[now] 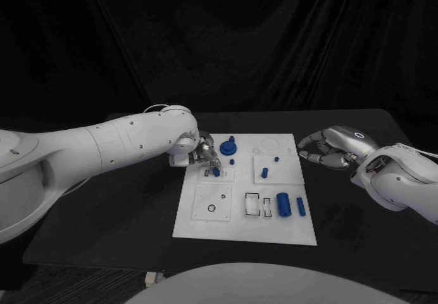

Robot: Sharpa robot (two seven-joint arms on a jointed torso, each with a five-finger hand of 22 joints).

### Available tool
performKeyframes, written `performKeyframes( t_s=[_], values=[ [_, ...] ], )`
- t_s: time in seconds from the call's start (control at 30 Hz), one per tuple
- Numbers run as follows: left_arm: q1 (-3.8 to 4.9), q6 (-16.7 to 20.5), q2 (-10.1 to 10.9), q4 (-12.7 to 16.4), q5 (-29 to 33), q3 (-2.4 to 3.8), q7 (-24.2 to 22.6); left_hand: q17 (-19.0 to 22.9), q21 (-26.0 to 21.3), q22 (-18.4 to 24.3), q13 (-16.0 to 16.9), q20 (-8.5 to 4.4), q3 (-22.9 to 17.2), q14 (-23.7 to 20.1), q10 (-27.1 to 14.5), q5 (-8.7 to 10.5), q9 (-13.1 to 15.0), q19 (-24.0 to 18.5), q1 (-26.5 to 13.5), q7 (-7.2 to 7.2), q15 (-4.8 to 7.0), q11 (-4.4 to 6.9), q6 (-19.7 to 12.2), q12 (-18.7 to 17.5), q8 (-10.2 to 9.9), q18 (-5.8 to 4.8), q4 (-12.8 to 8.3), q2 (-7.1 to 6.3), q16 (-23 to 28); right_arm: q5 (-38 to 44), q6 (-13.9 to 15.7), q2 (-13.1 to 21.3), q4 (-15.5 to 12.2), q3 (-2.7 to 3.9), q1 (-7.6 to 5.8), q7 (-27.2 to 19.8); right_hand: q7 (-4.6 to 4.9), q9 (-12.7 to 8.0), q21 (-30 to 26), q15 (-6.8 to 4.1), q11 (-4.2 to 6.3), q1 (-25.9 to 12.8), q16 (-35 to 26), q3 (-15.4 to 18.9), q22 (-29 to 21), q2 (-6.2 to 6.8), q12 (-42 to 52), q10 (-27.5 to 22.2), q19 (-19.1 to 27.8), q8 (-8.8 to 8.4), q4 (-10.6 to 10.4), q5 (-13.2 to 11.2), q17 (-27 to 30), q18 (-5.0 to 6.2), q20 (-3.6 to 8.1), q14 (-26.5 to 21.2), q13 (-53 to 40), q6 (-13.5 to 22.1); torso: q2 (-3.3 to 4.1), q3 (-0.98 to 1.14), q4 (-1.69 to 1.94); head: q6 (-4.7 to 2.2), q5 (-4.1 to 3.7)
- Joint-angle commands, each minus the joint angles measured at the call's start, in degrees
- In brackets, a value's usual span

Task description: Assemble the parts on the task board

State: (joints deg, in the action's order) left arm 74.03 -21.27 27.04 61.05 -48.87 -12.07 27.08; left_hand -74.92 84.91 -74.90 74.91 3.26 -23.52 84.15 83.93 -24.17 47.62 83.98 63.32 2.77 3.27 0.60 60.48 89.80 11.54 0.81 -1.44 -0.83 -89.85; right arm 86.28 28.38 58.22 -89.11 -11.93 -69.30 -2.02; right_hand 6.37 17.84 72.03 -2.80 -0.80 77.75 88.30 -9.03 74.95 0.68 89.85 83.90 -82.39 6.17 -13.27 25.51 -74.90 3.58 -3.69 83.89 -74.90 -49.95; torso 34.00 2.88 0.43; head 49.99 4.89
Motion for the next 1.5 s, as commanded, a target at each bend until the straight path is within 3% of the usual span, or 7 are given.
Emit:
performKeyframes(
  t_s=[0.03, 0.53, 0.8, 0.93, 1.23, 1.5],
  values=[
    [-0.15, 3.57, 0.74, 1.11, 0.08, -0.04, -1.16, -15.08, -0.47, -13.11, 15.09, -0.41, -2.14, 5.85, 6.07, -0.12, 0.11, 2.61, -0.91, 0.08, 0.29, 0.37, -0.55, 0.20, 0.20, 0.69, -1.62, -0.06, -0.15, 0.14, -0.36, 0.04, 0.00, 0.04, 0.11, 1.26, 0.19, -0.06, -0.31, 0.16, -0.28, 0.46, -0.44, -0.31, 9.29, -0.09, 0.15, 6.10, 0.34, 0.30, 0.17, 0.26, -13.17, 0.61, 0.04, 5.43, -15.10, -0.41, 0.04, 0.00, 0.00, 0.01, -0.01],
    [-0.13, 12.90, 6.90, 10.59, 0.06, -0.05, -1.28, -15.08, -1.68, -12.68, 15.09, -0.29, -3.00, 5.85, 6.07, 0.07, 0.40, 1.85, -1.55, 0.32, 0.13, 0.16, -1.40, 0.20, 0.11, 1.01, -1.89, -0.13, -0.15, 0.14, 0.15, 0.17, 0.01, 0.04, 0.13, 1.25, 0.20, -0.10, -0.62, 0.16, -0.27, 0.54, -0.66, -0.40, 9.19, -0.05, 0.15, 6.10, 0.46, 0.28, 0.27, 0.36, -12.97, 0.67, 0.05, 5.36, -15.10, -0.39, 0.04, -0.02, 0.05, 0.01, -0.31],
    [-0.13, 19.70, 10.64, 16.16, -4.15, -0.08, -2.41, -15.08, -1.64, -12.70, 15.09, -0.21, -3.06, 5.85, 6.07, 0.58, 0.55, 1.87, -2.10, 0.42, 0.03, 0.04, -1.56, 0.20, 0.16, 0.99, -1.56, -0.22, -0.15, 0.14, 0.65, 0.08, 0.14, 0.03, 0.45, 1.10, 0.22, -0.14, -0.70, 0.15, -0.26, 0.57, -0.76, -0.46, 9.17, -0.01, 0.15, 6.10, 0.49, 0.24, 0.32, 0.44, -12.89, 0.68, 0.06, 5.33, -15.10, -0.34, 0.00, 0.01, 0.01, 0.01, -0.19],
    [-0.19, 22.39, 11.49, 17.66, -4.90, -0.10, -2.51, -15.08, -1.74, -12.67, 15.09, -0.16, -3.13, 5.85, 6.07, 0.89, 0.58, 1.81, -2.40, 0.48, -0.01, -0.01, -1.73, 0.20, 0.12, 1.02, -1.23, -0.14, -0.15, 0.14, 0.94, 0.03, 0.17, 0.03, 0.65, 0.97, 0.22, -0.15, -0.73, 0.15, -0.26, 0.58, -0.77, -0.49, 9.16, -0.01, 0.15, 6.10, 0.50, 0.22, 0.35, 0.50, -12.88, 0.68, 0.06, 5.32, -15.10, -0.33, -0.03, 0.02, 0.01, 0.01, -0.35],
    [-1.78, 27.37, 12.12, 19.05, -6.23, -0.12, -2.82, -15.08, -1.83, -12.64, 15.09, -0.12, -3.30, 5.85, 6.07, 1.02, 0.59, 1.76, -2.56, 0.53, -0.06, -0.05, -1.95, 0.20, 0.05, 1.04, -0.89, 0.14, -0.15, 0.14, 1.57, 0.29, 0.01, 0.03, 0.93, 0.81, 0.24, -0.23, -0.80, 0.15, -0.27, 0.64, -0.76, -0.62, 9.15, 0.04, 0.15, 6.10, 0.50, 0.13, 0.44, 0.76, -12.89, 0.69, 0.07, 5.33, -15.10, -0.20, -0.05, 0.08, -0.03, 0.01, -0.75],
    [-3.36, 29.86, 11.54, 18.73, -6.69, -0.13, -3.26, -15.08, -2.04, -12.56, 15.09, -0.09, -3.34, 5.85, 6.07, 0.99, 0.60, 1.64, -2.75, 0.59, -0.08, -0.09, -1.99, 0.20, 0.04, 1.10, -0.53, 0.34, -0.15, 0.14, 1.90, 0.09, 0.18, 0.03, 1.02, 0.61, 0.26, -0.28, -0.89, 0.14, -0.27, 0.65, -0.77, -0.70, 9.12, 0.05, 0.15, 6.10, 0.52, 0.08, 0.48, 0.97, -12.88, 0.70, 0.07, 5.32, -15.10, -0.14, 0.06, -0.04, 0.00, 0.01, -0.77]
  ],
)
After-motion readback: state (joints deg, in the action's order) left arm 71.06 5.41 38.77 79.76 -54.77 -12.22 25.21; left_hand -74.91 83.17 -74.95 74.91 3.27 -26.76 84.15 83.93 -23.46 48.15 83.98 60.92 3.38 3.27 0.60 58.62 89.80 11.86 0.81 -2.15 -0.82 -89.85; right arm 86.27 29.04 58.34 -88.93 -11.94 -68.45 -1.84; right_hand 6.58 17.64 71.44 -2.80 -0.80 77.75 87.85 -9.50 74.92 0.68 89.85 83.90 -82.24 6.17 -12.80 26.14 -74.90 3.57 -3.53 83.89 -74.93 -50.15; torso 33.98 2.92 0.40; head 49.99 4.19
